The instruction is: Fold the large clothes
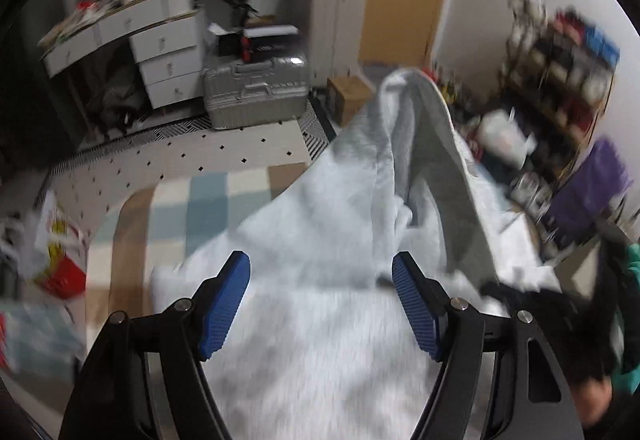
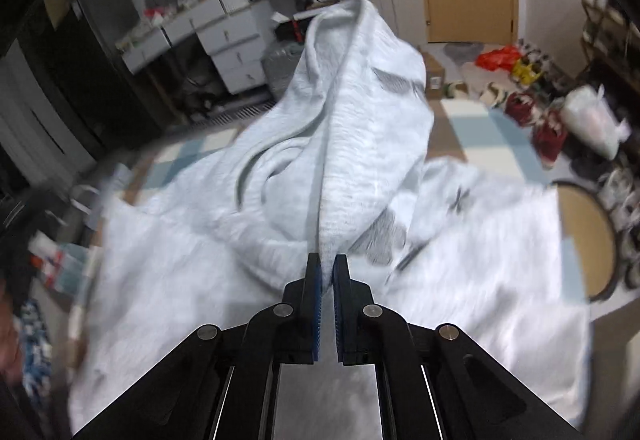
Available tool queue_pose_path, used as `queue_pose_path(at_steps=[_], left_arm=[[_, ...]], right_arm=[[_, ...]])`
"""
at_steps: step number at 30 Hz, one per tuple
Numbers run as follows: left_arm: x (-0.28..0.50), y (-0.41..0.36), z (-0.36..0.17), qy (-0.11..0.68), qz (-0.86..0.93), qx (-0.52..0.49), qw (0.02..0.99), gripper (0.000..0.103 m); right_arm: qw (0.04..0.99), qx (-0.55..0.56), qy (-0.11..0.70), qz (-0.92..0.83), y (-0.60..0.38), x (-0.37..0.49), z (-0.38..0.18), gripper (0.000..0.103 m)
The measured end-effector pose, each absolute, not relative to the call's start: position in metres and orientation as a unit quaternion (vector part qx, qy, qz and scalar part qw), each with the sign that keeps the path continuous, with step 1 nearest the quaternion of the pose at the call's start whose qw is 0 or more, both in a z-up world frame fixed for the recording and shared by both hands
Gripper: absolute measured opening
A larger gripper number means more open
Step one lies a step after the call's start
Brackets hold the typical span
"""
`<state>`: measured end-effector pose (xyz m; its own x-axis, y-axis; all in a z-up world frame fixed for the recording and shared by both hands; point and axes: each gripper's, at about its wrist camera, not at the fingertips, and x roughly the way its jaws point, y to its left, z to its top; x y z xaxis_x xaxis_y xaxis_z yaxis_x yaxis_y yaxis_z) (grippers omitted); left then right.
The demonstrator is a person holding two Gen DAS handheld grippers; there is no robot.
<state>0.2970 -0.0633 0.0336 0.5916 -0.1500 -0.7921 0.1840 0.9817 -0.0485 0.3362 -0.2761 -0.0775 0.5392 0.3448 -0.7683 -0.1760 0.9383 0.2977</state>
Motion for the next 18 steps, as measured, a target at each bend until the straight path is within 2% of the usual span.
queue_pose_path(at_steps=[7,12,15,16,17,18], left_arm=[[0.38,-0.114,-0.024,0.515,-0.085,0.05,0.851,0.069],[0.413,-0.138,-0.062,0.519,-0.049,0.123,0.844,0.069],[0.422,-0.142,-0.079,0.522,-0.034,0.162,0.837,0.068],[0.423,-0.142,-0.081,0.521,-0.036,0.167,0.836,0.064],[0.422,-0.141,-0.079,0.519,-0.042,0.164,0.838,0.044],[0.422,-0.139,-0.077,0.523,-0.054,0.154,0.837,0.016]], right_arm=[[0.843,0.239,0.452,0.169,-0.308,0.326,-0.113,0.001],[0.834,0.265,0.45,0.179,-0.313,0.327,-0.148,0.0],[0.834,0.277,0.434,0.197,-0.316,0.324,-0.15,0.002],[0.837,0.278,0.425,0.202,-0.315,0.32,-0.146,0.004],[0.844,0.276,0.412,0.206,-0.315,0.318,-0.141,0.004],[0.847,0.273,0.406,0.21,-0.314,0.318,-0.139,0.004]])
